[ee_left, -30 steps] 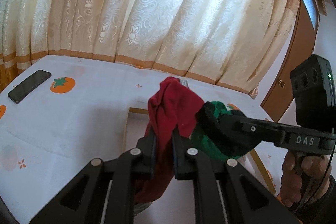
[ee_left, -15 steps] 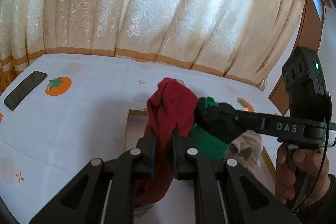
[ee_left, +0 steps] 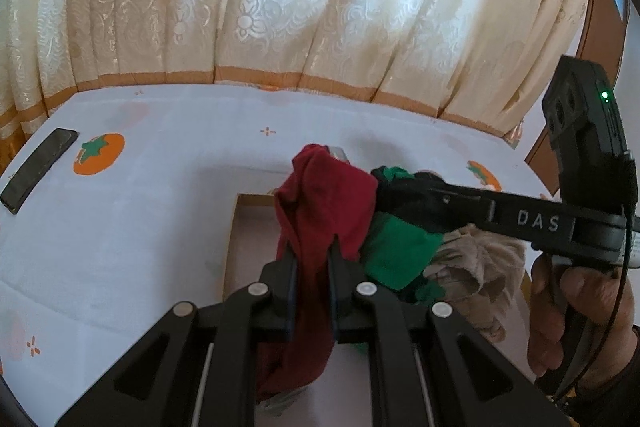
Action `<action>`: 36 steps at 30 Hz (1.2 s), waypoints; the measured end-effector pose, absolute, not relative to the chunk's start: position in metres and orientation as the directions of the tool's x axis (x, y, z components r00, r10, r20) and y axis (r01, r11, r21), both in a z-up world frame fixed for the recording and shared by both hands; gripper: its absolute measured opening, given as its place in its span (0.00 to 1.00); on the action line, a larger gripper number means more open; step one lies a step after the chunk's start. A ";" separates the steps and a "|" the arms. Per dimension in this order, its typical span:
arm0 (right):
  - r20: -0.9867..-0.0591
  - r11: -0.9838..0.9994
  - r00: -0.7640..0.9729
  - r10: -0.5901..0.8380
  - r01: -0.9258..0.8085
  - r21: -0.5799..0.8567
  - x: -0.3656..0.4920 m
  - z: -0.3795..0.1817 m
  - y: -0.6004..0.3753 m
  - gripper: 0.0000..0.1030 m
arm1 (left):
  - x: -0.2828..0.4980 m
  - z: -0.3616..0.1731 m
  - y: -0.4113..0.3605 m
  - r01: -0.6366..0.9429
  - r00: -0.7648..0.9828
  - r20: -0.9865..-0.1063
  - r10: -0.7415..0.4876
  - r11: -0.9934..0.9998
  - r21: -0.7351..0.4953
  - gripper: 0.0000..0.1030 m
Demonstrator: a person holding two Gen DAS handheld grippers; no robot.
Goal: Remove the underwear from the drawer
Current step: 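Carry red underwear with left tool while right tool carries green underwear over tray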
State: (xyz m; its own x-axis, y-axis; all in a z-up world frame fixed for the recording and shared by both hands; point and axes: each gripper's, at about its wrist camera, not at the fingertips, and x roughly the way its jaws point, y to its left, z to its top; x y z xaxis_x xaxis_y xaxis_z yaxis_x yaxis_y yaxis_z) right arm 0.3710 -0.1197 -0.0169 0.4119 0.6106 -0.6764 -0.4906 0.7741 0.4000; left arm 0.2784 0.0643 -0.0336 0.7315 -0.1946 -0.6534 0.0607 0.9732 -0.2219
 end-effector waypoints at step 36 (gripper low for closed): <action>-0.749 0.831 0.402 0.526 -0.431 0.352 0.379 -0.037 -0.136 0.36 | 0.290 -0.046 0.052 0.029 0.687 -0.713 -0.141 0.986 -0.166 0.18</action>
State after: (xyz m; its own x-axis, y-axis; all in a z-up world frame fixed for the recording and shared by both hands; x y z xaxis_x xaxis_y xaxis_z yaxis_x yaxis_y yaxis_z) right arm 0.3792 -0.1365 -0.0372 0.4023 0.5265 -0.7490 -0.4311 0.8307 0.3523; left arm 0.2901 0.0524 -0.0465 0.6872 -0.1405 -0.7127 0.0293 0.9857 -0.1661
